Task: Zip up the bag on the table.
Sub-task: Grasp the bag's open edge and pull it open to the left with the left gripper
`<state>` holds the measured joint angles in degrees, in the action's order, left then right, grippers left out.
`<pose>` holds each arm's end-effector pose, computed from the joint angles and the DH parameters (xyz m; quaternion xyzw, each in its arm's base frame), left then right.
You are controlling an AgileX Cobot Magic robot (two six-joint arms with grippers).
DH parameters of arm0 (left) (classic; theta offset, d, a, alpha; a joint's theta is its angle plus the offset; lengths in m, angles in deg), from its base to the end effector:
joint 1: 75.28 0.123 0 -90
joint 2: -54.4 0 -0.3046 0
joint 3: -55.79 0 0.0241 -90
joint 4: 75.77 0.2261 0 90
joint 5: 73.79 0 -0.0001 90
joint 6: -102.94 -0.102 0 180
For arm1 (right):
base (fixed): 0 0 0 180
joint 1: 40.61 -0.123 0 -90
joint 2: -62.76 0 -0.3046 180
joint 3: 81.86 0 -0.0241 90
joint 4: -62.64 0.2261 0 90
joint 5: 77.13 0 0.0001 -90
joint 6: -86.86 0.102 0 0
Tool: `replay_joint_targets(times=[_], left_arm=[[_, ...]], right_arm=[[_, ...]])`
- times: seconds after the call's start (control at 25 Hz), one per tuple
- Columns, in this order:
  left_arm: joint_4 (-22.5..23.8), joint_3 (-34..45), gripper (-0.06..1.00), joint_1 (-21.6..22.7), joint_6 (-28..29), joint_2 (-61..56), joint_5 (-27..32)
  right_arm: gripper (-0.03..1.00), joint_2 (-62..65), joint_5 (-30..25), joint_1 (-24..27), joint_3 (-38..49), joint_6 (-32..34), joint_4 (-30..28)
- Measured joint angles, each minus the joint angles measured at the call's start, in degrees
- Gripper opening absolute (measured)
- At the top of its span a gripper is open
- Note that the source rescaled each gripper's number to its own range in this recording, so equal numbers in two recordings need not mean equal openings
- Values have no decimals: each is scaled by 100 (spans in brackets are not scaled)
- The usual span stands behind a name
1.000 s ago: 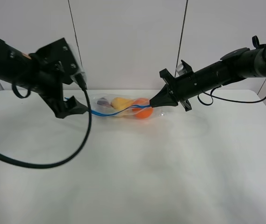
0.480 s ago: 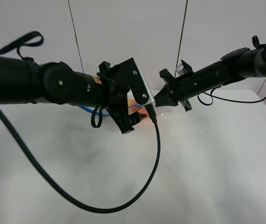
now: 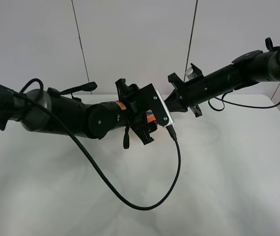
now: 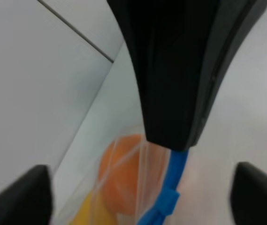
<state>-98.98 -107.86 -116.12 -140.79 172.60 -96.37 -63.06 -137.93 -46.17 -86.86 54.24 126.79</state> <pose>0.3235 -0.2593 0.2095 0.5217 0.6527 0.0696 0.5450 0.3979 0.1193 0.2160 -0.0261 0.8875 0.4499 0.0959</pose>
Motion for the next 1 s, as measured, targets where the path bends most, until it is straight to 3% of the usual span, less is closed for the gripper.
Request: replay_joint_targets(times=[0.16, 0.28, 0.68, 1.0], left_arm=[[0, 0, 43, 0, 0, -1, -50], [0, 0, 33, 0, 0, -1, -44], [211, 0, 30, 0, -5, 231, 329], [302, 0, 30, 0, -5, 250, 57]], right_arm=[[0, 0, 7, 0, 0, 0, -54], [0, 0, 24, 0, 0, 0, -61], [0, 0, 29, 0, 0, 22, -106], [0, 0, 66, 0, 0, 22, -132]])
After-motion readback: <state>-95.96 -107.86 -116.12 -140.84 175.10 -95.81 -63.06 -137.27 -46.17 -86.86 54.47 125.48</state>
